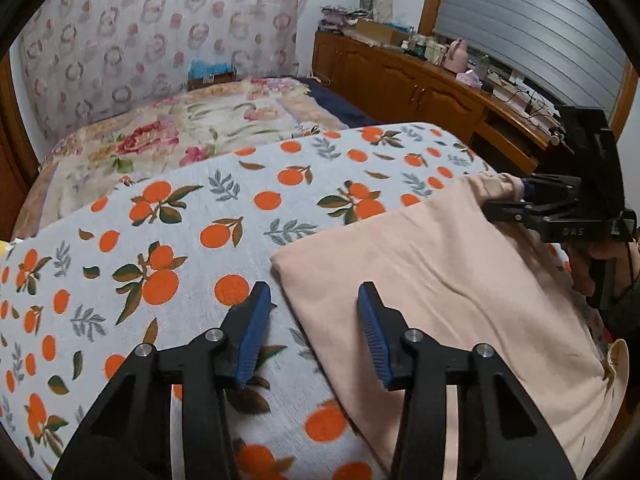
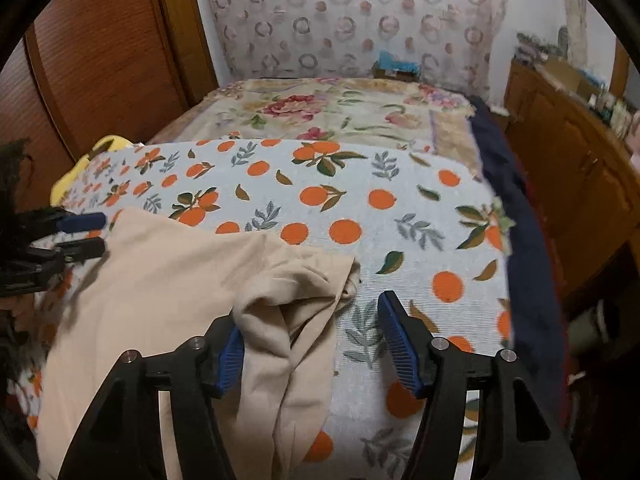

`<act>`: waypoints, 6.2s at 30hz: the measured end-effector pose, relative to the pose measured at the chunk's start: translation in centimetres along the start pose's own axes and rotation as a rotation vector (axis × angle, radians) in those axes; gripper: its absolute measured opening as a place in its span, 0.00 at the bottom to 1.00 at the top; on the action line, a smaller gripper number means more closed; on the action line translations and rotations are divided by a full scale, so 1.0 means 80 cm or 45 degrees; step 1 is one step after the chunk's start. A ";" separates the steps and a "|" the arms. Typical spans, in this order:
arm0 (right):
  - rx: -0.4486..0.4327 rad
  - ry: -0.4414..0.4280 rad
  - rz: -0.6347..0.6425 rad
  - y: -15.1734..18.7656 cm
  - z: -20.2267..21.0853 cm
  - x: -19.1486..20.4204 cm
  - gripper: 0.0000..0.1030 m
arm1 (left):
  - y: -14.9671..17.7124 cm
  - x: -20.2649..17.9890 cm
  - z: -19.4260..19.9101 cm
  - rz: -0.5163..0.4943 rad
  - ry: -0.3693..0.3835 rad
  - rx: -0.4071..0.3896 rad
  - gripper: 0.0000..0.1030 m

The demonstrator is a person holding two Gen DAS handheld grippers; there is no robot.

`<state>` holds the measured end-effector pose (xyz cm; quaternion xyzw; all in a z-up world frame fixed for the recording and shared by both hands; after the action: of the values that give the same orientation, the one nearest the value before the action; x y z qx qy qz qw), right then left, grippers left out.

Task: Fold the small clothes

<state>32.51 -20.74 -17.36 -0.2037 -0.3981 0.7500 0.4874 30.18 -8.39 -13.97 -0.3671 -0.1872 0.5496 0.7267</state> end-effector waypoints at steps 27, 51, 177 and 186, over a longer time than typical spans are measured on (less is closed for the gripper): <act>-0.620 -0.116 0.167 -0.050 0.321 0.105 0.12 | -0.080 -0.123 0.327 -0.085 0.301 -0.650 0.06; -0.955 -0.224 0.426 -0.096 0.533 0.185 0.11 | -0.104 -0.117 0.561 -0.216 0.118 -1.035 0.06; -0.044 -0.068 -0.018 0.108 0.199 0.121 0.70 | 0.192 -0.013 0.272 0.043 0.038 -0.245 0.05; 0.021 -0.059 0.032 0.122 0.185 0.137 0.68 | 0.204 -0.005 0.259 0.068 0.038 -0.202 0.05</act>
<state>11.88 -18.90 -15.37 -0.1872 -0.4004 0.7637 0.4704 5.24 0.05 -12.33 -0.4367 -0.2096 0.5466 0.6831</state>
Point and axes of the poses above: each gripper's, at about its wrist camera, not at the fingertips, and z roughly against the way its jaws point, x to its left, y to its underside, the point moved 7 cm from there along -z, roughly the way its jaws point, and after that the axes turned 8 degrees about -x, right-handed, at the moved point
